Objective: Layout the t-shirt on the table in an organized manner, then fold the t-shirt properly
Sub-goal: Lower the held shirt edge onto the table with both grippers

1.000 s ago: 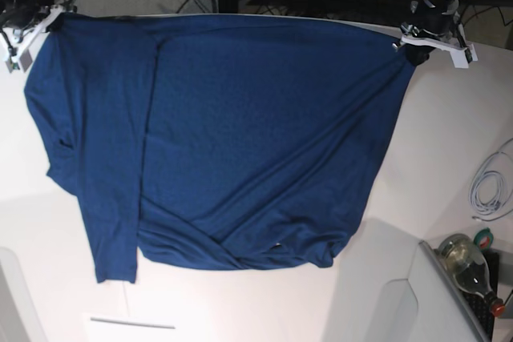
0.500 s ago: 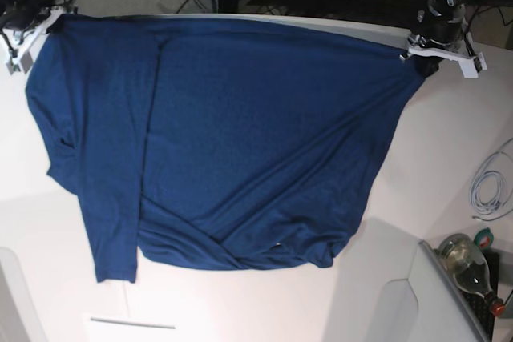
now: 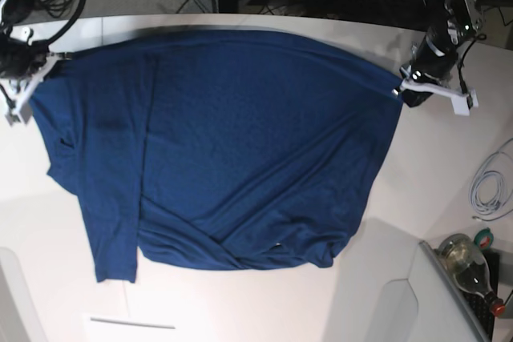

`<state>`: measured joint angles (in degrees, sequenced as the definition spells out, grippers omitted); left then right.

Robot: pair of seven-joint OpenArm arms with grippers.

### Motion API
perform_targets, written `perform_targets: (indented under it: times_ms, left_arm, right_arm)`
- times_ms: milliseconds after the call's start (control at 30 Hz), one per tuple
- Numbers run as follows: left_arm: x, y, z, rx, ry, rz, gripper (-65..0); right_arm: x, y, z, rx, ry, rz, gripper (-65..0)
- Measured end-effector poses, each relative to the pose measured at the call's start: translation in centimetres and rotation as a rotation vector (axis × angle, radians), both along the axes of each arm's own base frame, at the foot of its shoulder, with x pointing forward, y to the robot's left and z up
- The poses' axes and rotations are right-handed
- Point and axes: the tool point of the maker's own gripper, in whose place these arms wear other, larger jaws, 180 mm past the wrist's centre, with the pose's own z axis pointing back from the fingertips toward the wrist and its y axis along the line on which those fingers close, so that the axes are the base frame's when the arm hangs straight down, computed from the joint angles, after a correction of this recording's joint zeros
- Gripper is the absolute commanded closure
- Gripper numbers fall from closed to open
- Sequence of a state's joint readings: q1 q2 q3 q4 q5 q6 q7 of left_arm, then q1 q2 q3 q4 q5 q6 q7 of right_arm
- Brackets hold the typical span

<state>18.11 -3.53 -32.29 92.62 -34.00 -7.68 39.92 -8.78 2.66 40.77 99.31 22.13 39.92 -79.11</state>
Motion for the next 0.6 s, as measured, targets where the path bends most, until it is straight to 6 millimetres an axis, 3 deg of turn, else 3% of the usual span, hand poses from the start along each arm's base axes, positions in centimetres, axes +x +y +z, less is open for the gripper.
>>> perform_targets:
  times_ms: [100, 233, 433, 600]
  left_arm:
    - [1.1, 0.0, 0.4, -0.006, -0.024, 0.005, 0.0]
    - [1.9, 0.1, -0.5, -0.026, -0.012, 0.018, 0.0]
    - [3.0, 0.0, -2.0, -0.076, 0.006, 0.043, 0.0]
    - [3.9, 0.2, -2.0, -0.083, -0.002, 0.052, 0.0]
  right_arm:
    - [2.4, 1.2, -0.2, 0.043, -0.029, 0.029, -0.5]
    - [3.9, 1.9, -1.5, 0.11, -0.011, -0.008, -0.5]
    - [6.3, -0.1, -1.6, 0.124, -0.051, -0.092, -0.5]
    - [6.1, -1.1, -2.6, 0.139, -0.025, -0.119, -0.5]
